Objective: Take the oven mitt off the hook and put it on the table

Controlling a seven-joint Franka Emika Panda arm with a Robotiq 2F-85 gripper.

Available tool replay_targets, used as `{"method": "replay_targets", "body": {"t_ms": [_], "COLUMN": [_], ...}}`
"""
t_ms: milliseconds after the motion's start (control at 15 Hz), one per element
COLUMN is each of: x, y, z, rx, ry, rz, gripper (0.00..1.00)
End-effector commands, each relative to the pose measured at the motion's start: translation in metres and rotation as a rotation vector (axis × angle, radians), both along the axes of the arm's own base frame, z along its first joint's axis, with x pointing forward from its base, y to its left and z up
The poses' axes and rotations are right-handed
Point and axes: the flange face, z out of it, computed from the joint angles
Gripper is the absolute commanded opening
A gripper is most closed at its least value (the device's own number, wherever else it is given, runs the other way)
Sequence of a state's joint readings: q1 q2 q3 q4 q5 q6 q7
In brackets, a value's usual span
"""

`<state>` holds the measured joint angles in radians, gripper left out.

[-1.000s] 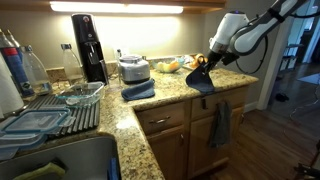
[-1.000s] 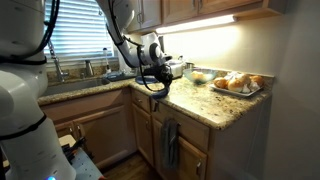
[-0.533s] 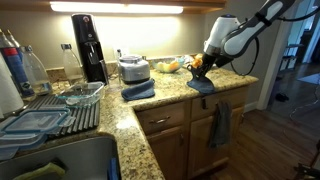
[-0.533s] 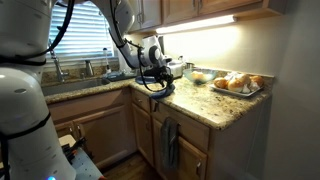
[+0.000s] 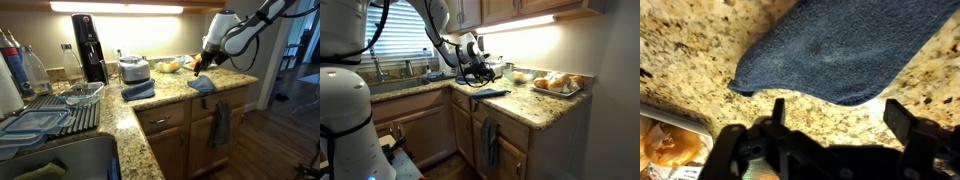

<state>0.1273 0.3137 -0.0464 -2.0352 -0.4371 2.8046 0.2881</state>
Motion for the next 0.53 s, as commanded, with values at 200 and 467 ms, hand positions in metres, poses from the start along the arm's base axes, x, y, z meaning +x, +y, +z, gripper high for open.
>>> {"method": "replay_targets", "body": {"t_ms": [200,467], "x": [-0.003,-0.005], "y": [-0.001,0.001], "z": [0.009,0.012], "rx": [-0.019,-0.022], "ry": [0.014,0.023], "rz": [-0.021,-0.026], "gripper": [1.0,1.0]}}
